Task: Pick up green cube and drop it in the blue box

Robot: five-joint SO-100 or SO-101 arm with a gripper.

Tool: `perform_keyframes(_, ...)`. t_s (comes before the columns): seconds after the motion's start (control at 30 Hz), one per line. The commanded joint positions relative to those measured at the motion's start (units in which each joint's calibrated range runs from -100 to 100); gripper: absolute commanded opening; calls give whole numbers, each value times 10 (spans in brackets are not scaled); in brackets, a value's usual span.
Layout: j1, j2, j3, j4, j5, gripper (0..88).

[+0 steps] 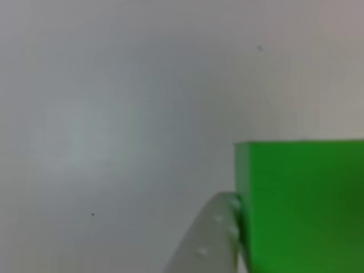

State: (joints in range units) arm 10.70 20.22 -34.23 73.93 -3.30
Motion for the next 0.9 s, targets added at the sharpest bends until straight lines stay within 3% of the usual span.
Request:
perform_keyframes(0.0,24,-61,-37,1,1,13)
perform_keyframes(0.87,250,-57,-37,-8,0,13)
